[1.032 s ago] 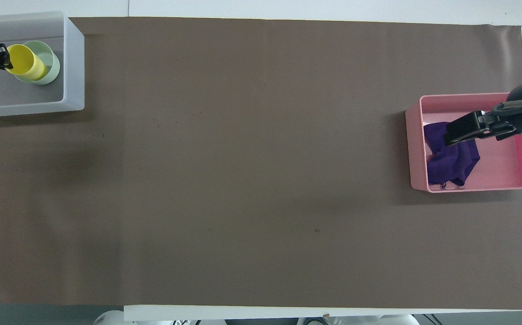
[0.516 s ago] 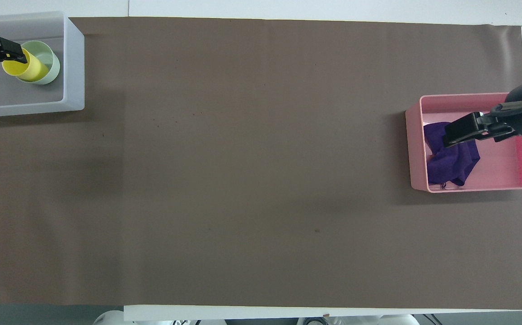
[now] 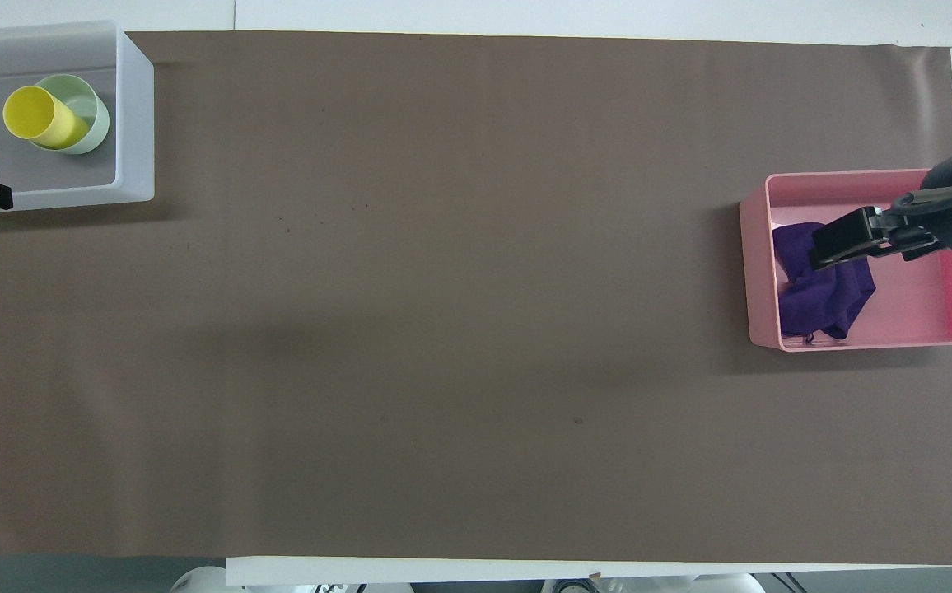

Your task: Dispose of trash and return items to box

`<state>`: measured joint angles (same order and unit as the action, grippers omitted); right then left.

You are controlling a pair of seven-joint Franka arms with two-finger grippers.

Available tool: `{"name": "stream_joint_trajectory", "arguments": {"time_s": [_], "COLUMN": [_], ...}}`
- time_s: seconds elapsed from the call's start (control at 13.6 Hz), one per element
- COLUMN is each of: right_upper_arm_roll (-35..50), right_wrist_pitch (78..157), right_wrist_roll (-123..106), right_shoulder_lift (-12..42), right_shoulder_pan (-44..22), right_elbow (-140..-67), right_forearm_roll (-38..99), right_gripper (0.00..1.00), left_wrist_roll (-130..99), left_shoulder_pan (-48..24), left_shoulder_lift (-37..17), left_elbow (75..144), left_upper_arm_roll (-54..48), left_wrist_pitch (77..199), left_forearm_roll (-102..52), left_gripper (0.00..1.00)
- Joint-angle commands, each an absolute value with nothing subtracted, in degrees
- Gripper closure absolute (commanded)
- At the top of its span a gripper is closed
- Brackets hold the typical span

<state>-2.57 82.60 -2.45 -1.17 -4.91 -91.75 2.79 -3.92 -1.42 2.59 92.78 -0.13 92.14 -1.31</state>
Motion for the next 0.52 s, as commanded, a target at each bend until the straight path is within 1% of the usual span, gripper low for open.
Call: {"name": "stream_joint_trajectory", "arguments": {"time_s": [0.0,0.15,0.44], "right_upper_arm_roll": [-2.4,-2.3,-2.3], "right_wrist_pitch": [84.0,84.1,83.7], "right_wrist_roll": [-1.8,-1.6,-1.9], "right_shoulder_lift": [-3.1,-3.1,-3.2], "right_shoulder_pan": [-4.5,-4.3,-4.0], "right_elbow": [-94.3,-94.3,-94.3], "right_forearm_roll": [1.8,1.3,1.3], "right_gripper": [0.01,0.01,0.0], "left_wrist_roll": [-0.1,4.1,4.4], "left_shoulder_pan": [-2.6,-2.4,-2.8], "left_shoulder_lift": [1.8,2.3,2.5], "left_elbow": [90.6,91.5,92.2], "left_upper_arm_roll": [-0.4,-0.4,-0.5], "left_wrist_pitch": [90.8,90.8,90.7], "left_forearm_roll": [-0.4,-0.5,2.8], "left_gripper": [0.0,0.0,0.0]}}
